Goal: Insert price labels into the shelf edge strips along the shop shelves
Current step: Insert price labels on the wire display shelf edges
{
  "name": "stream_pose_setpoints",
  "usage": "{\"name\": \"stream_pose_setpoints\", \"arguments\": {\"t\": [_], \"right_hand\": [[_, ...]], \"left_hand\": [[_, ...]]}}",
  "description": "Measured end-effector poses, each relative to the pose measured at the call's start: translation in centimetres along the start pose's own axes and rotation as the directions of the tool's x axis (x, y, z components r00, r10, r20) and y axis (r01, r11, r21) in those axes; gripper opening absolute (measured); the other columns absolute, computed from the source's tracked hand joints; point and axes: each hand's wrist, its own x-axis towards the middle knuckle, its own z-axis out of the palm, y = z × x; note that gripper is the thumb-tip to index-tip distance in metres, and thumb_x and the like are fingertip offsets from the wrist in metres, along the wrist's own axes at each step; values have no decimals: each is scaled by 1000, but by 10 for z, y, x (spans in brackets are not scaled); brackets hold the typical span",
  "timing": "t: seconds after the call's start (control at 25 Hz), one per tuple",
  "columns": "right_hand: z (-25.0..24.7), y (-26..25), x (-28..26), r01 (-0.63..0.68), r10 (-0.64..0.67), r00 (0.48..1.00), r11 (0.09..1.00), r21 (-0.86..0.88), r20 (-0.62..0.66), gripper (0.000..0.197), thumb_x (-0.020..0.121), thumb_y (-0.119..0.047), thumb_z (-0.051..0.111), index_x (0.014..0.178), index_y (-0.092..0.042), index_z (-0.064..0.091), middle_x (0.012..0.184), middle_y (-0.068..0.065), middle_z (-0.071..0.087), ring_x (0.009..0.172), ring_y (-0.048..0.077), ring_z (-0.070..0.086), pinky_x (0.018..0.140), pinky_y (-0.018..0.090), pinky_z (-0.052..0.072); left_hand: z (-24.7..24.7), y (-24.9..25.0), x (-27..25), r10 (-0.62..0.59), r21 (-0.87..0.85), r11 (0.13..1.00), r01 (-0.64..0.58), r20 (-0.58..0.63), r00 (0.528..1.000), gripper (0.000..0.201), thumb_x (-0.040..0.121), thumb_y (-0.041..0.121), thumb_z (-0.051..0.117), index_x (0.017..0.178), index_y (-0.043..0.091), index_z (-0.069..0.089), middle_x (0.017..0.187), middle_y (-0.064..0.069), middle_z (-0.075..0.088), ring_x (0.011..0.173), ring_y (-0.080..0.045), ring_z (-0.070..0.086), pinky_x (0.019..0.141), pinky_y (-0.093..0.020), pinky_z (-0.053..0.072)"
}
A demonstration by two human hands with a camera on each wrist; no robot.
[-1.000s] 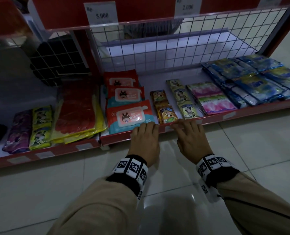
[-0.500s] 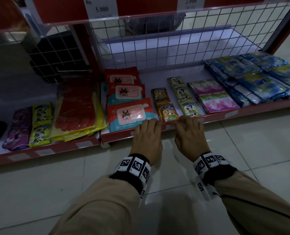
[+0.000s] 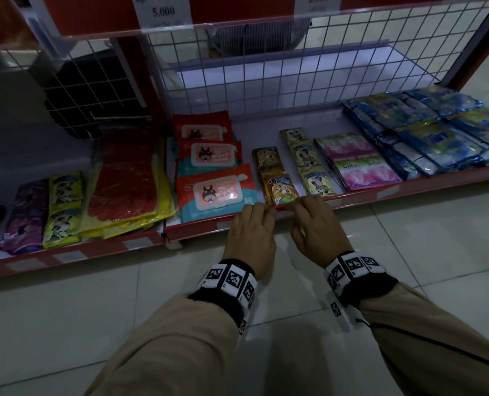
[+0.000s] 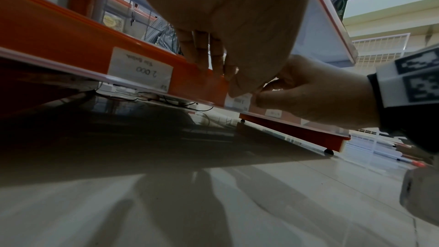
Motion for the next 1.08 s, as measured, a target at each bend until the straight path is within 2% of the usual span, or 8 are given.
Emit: {"name": "stream_pose_setpoints", "arguments": {"t": [0.12,0.28,0.48,0.68,0.92,1.0,1.08], "right_hand": [[1,4,-3,18,-18,999,1000,21,-39,41,68,2,68,109,1,63,105,18,62,92,37,56,80,41,51],[1,2,-2,13,-13,1000,1000,13,-21,38,70,0,65,108,-1,64,102,16,63,90,36,54,78,41,50],[-4,1,4,-14,14,999,1000,-17,44,33,68,-3,66,101,-1,64,97,18,60,86,37,54,73,41,49],[-6,-4,14,-72,73,995,997,-4,65,16,73,-5,66,88,-1,61,93,19,56,83,35,51,69,40,45],[-8,2,15,-13,19,994,999,-49,111,16,78,-7,66,93,-4,67,91,17,61,84,36,53,70,44,47],[-10,4,17,-34,33,992,999,9,122,12,81,-8,66,92,-5,69,93,16,61,88,35,53,74,42,47],[-11,7,19,-120,104,990,975,186,91,9,82,-6,67,91,-7,69,94,13,62,90,29,53,76,36,45]], "left_hand": [[0,3,3,-25,10,1000,25,13,1000,46,88,18,46,134,16,43,126,-6,44,115,-25,39,93,-35,36],[-1,6,4,-32,24,999,31,44,999,49,86,23,49,134,21,42,124,-6,41,114,-26,36,92,-36,34],[-2,5,5,-41,-3,999,41,60,997,50,84,23,51,133,23,43,124,-6,41,114,-27,36,90,-37,33],[-2,5,2,-42,49,998,39,59,997,48,83,27,50,131,22,43,124,-5,41,113,-26,37,89,-37,32],[-3,3,6,-39,58,998,34,84,996,45,85,30,50,130,24,44,122,-4,41,113,-26,36,88,-36,31],[-4,2,6,-34,50,998,30,84,996,45,86,29,50,131,23,44,122,-4,42,113,-25,36,89,-36,31],[-4,-1,7,-34,19,999,32,73,997,44,89,28,49,131,20,44,123,-4,44,113,-24,38,90,-36,32]]}}
